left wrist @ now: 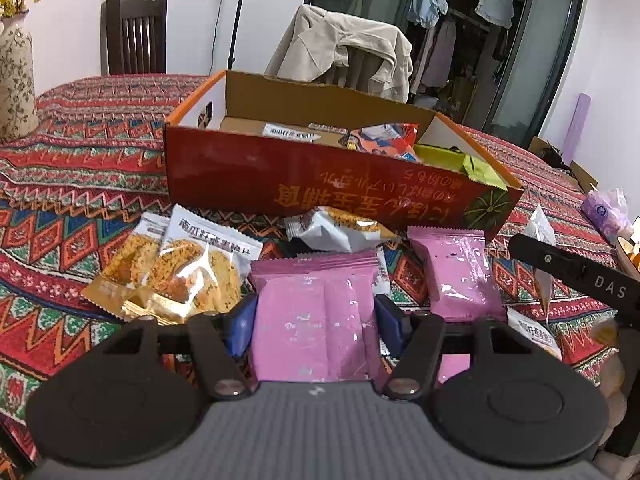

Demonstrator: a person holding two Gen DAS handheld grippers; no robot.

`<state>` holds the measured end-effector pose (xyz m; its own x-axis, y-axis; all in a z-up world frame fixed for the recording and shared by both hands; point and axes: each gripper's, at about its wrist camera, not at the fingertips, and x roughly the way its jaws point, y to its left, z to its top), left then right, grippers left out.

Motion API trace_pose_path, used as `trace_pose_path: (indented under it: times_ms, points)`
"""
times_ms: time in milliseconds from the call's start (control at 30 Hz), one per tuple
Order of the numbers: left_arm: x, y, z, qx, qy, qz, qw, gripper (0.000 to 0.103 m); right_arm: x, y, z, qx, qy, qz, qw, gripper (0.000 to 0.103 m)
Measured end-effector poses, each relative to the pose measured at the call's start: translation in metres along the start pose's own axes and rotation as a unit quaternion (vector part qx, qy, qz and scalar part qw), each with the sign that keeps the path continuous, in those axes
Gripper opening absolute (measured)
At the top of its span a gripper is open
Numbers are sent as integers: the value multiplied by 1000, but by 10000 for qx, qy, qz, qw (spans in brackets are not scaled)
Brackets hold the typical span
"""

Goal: Organize snacks
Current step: 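Close the left gripper on a pink packet while the right gripper holds the white packet, then carry the white and pink packets over the box with both grippers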

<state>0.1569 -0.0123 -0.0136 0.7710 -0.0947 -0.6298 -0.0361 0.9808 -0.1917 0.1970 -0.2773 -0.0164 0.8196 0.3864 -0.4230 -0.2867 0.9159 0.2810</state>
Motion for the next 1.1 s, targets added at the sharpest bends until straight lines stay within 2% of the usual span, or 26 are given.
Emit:
trace_pose_path:
  times_ms: [367, 700, 967, 1100]
  points:
    - [-32, -5, 32, 291, -758, -35, 9967, 63, -15, 16, 10, -314, -392, -5, 9987, 53]
    - [-38, -19, 75, 423, -1328, -132, 9902, 63, -22, 40, 54, -587, -742, -94, 9955, 53]
    - [-17, -21, 116, 207, -1623, 11, 9865, 64, 8, 55, 97, -609, -880, -220, 9940, 53]
    - [6, -19, 135, 69, -1853, 278, 9823, 64, 37, 57, 114, -484, -827, -304, 9949, 53]
